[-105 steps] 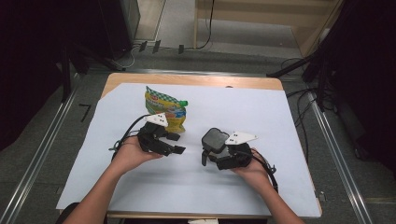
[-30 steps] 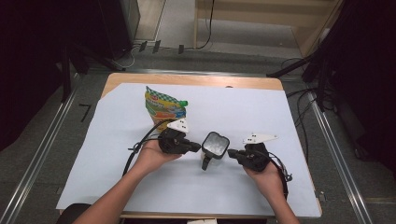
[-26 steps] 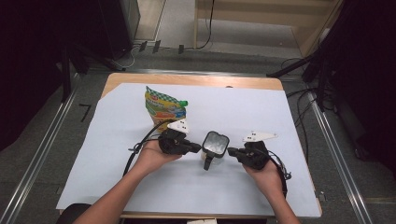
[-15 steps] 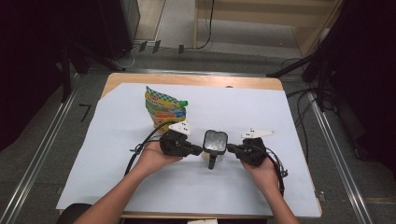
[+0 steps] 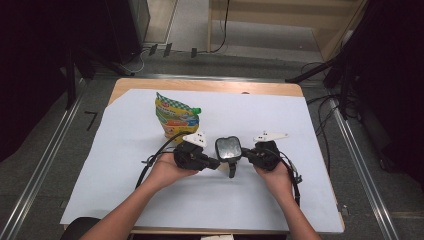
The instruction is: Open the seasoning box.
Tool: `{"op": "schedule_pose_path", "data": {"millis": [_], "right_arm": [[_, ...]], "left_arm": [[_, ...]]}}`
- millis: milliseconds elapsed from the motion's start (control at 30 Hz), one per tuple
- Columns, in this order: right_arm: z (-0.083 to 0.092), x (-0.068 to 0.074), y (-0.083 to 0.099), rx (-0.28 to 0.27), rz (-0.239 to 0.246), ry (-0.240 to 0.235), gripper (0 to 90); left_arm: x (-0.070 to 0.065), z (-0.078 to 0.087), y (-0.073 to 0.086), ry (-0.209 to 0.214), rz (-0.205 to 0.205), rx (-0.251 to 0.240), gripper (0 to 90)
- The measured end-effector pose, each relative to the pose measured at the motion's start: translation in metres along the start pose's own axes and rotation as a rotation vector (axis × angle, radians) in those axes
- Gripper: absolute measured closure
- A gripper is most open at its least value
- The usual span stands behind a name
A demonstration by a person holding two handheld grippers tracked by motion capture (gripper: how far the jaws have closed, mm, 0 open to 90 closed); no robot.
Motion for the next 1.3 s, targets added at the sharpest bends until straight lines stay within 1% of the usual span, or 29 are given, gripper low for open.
{"op": "schedule_pose_path", "data": {"millis": [100, 133, 200, 233, 267, 300, 333, 367, 400, 433, 500, 533, 667, 733, 833, 867, 967, 1000, 1067, 1100, 1267, 1300], "right_arm": [[0.011, 0.002, 0.000, -0.008, -0.009, -0.001, 90.0], [0.015, 0.004, 0.001, -0.018, 0.001, -0.002, 90.0], [0.023, 0.010, 0.004, -0.017, 0.010, -0.008, 90.0], [0.023, 0.010, 0.004, -0.017, 0.010, -0.008, 90.0], [0.026, 0.013, 0.006, -0.018, 0.015, -0.010, 90.0], [0.032, 0.019, 0.011, -0.013, 0.015, -0.017, 90.0], [0.036, 0.021, 0.013, -0.012, 0.016, -0.020, 90.0], [0.040, 0.024, 0.015, -0.011, 0.006, -0.021, 90.0], [0.043, 0.027, 0.016, -0.019, 0.009, -0.025, 90.0], [0.046, 0.031, 0.018, -0.020, 0.012, -0.031, 90.0], [0.048, 0.039, 0.021, -0.019, 0.023, -0.037, 90.0], [0.048, 0.043, 0.022, -0.020, 0.028, -0.043, 90.0], [0.046, 0.059, 0.024, -0.007, 0.049, -0.064, 90.0], [0.044, 0.064, 0.025, -0.006, 0.059, -0.073, 90.0], [0.040, 0.070, 0.025, 0.001, 0.067, -0.085, 90.0], [0.039, 0.072, 0.024, 0.000, 0.069, -0.090, 90.0], [0.034, 0.078, 0.023, 0.005, 0.072, -0.102, 90.0], [0.034, 0.078, 0.023, 0.005, 0.072, -0.102, 90.0], [0.029, 0.081, 0.023, 0.004, 0.071, -0.106, 90.0], [0.026, 0.084, 0.022, 0.008, 0.068, -0.112, 90.0], [0.017, 0.087, 0.020, 0.001, 0.081, -0.094, 90.0], [0.016, 0.087, 0.020, 0.005, 0.077, -0.090, 90.0]], "left_arm": [[0.004, 0.009, 0.000, -0.003, 0.015, -0.013, 85.6], [0.005, 0.011, 0.000, -0.001, 0.021, -0.019, 85.4], [0.006, 0.014, 0.001, -0.004, 0.019, -0.019, 84.1], [0.007, 0.016, 0.001, -0.004, 0.021, -0.022, 84.1], [0.008, 0.017, 0.001, -0.014, 0.024, -0.021, 82.0], [0.009, 0.020, 0.001, -0.017, 0.027, -0.020, 77.4], [0.009, 0.021, 0.001, -0.017, 0.021, -0.024, 75.6], [0.008, 0.021, 0.001, -0.017, 0.017, -0.024, 72.5], [0.008, 0.022, 0.001, -0.018, 0.012, -0.026, 69.4], [0.008, 0.022, 0.000, -0.014, 0.009, -0.031, 65.5], [0.009, 0.023, 0.000, -0.005, 0.018, -0.042, 57.6], [0.009, 0.024, 0.000, 0.005, 0.019, -0.044, 54.5], [0.011, 0.027, 0.000, 0.011, 0.031, -0.048, 45.9], [0.012, 0.028, 0.001, 0.017, 0.039, -0.046, 41.7], [0.014, 0.028, 0.001, 0.015, 0.045, -0.044, 38.0], [0.015, 0.029, 0.001, 0.009, 0.060, -0.053, 36.6], [0.016, 0.030, 0.000, 0.005, 0.063, -0.057, 36.4], [0.016, 0.030, 0.000, 0.005, 0.063, -0.057, 36.4], [0.016, 0.030, 0.001, 0.001, 0.060, -0.053, 36.4], [0.016, 0.030, 0.001, 0.002, 0.065, -0.051, 36.5], [0.017, 0.029, 0.002, 0.006, 0.065, -0.045, 36.8], [0.017, 0.029, 0.002, 0.005, 0.066, -0.042, 36.9]]}}
Point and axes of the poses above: each handheld gripper's, and its own axes: z roughly backward along the jaws, y roughly out of its underside, x roughly to its left, the point moved 8 cm from there along -z, roughly forward along the jaws, and after that the axes turned 4 degrees about x, right-handed, at the moved point
